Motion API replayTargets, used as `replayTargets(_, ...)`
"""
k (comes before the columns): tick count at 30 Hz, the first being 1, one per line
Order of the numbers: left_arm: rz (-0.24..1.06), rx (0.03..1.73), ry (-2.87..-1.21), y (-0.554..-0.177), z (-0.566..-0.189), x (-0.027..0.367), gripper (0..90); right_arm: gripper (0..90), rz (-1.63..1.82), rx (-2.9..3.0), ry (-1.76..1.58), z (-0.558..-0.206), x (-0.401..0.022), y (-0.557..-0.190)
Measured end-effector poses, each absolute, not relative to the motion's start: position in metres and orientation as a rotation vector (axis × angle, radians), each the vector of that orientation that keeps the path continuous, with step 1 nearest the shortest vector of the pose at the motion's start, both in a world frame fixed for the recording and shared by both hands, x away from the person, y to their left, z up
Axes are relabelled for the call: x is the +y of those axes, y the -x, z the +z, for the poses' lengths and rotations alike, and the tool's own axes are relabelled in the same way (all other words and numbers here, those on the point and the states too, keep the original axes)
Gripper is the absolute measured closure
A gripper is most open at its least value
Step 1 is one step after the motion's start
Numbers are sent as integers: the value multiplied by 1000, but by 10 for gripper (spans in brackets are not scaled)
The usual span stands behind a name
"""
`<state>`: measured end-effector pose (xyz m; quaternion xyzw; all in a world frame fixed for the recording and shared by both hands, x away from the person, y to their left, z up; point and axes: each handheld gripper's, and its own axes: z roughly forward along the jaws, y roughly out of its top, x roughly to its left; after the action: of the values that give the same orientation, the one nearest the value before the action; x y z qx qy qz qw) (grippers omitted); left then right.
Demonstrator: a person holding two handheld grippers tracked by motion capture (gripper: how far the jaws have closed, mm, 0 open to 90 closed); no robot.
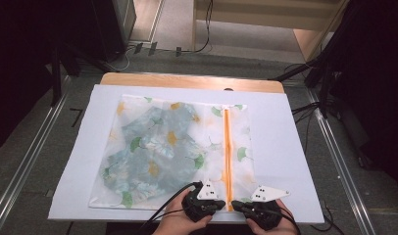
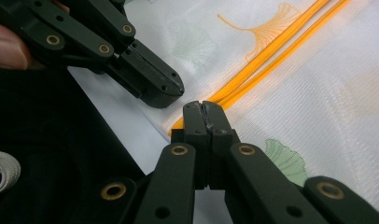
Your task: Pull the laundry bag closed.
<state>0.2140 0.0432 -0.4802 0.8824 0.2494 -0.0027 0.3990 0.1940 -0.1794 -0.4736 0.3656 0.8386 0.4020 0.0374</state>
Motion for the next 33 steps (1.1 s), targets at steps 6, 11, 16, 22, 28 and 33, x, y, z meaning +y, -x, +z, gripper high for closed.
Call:
replayTargets(6, -37, 648, -2224, -216, -481, 44, 900, 900, 1220, 2572, -1136, -472, -178, -196)
replayTargets(11, -37, 654, -2221, -216, -481, 44, 900, 900, 1218, 2581, -1148, -472, -177, -199)
replayTargets(16, -36, 650, -2218, -216, -480, 45, 900, 900, 1204, 2596, -1166, -474, -177, -200)
replayTargets(22, -29, 652, -2202, -216, -478, 44, 900, 900, 1202, 2615, -1176, -476, -177, -202)
replayTargets(28, -46, 619, -2200, -215, -479, 41, 900, 900, 1202, 2617, -1177, -476, -177, -202)
replayTargets(33, -55, 600, -2222, -216, -480, 40, 900, 900, 1204, 2617, -1184, -476, -177, -202)
